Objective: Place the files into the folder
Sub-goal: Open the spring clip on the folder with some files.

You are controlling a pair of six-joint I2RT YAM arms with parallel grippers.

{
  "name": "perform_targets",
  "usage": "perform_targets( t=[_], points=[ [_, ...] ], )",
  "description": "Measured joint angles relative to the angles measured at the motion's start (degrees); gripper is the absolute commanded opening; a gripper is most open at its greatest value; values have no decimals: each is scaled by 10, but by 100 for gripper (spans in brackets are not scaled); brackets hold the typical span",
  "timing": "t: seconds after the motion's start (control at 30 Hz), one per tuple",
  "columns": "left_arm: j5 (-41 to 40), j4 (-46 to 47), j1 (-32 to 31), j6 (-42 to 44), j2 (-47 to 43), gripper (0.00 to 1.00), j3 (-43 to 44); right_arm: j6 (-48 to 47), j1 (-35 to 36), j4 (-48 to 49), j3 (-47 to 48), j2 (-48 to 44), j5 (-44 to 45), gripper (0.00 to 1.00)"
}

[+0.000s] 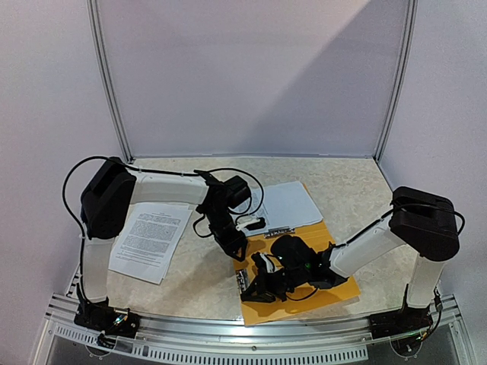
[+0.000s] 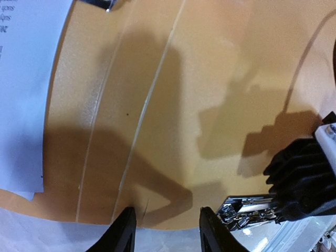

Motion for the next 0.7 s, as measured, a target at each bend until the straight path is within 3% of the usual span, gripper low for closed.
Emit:
perform_targets(
  t=[0.17, 0.4, 0.7],
  points=[
    [-12, -5, -5, 7, 2, 44, 4, 13, 2, 16, -7, -1, 7, 12],
    [-17, -8, -7, 16, 3, 44, 6, 0, 7, -64, 27, -14, 24, 2],
    [-18, -8, -7, 16, 3, 44, 6, -7, 6, -165, 25, -75, 71, 19]
  ],
)
